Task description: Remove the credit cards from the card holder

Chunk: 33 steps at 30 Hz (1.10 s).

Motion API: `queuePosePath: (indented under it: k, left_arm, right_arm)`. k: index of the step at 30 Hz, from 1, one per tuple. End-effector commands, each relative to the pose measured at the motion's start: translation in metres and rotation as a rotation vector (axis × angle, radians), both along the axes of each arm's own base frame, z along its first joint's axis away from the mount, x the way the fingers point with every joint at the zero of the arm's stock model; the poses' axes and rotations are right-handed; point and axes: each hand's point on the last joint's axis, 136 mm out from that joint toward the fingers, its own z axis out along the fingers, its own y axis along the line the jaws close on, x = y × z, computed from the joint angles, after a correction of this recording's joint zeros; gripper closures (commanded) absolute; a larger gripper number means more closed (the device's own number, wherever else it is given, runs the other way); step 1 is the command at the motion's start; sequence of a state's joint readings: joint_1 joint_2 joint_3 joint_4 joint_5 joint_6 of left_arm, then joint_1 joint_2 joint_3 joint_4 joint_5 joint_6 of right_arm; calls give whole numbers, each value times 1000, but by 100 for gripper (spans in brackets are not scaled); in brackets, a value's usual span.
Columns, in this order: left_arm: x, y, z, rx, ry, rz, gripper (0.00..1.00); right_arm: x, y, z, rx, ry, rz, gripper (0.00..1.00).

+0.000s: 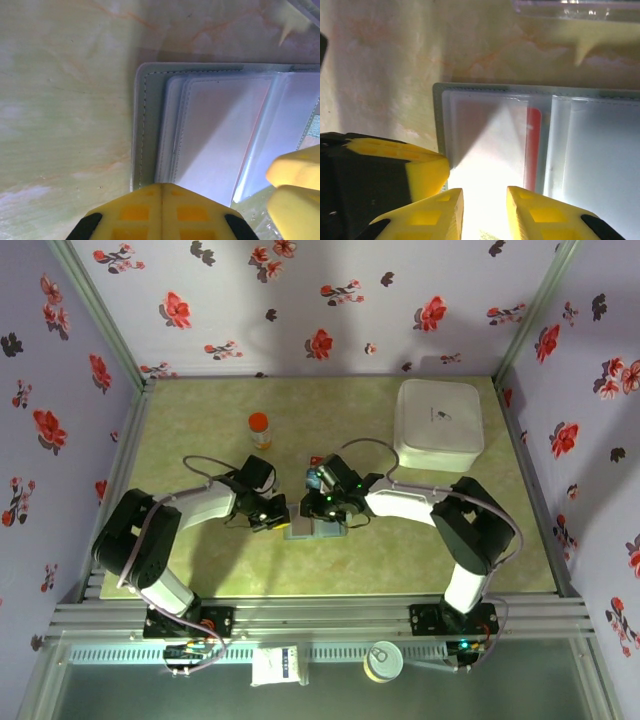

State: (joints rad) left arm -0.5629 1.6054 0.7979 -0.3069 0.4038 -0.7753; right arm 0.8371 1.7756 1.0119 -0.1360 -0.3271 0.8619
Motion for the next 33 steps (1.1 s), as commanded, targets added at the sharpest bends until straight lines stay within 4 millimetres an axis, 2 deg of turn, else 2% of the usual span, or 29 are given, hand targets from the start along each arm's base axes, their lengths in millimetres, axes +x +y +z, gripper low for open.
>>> queuePosePath:
  k: [1,11,16,24,33]
  left_arm:
    - [-2,0,-4,14,11,-9,100]
    - [-3,2,-6,28,13,-15,100]
    - [-2,3,-6,36,12,-18,100]
    - [-3,5,-8,45,17,-21,100]
    - [-2,9,-8,70,12,-26,100]
  right_arm:
    - [-6,9,-3,9,33,13,73]
    - [-7,14,-10,9,50,25,80]
    - [-5,13,-12,-4,47,16,78]
    - [-6,2,-19,-72,47,10,76]
    - [-4,-11,-15,-134,19,4,76]
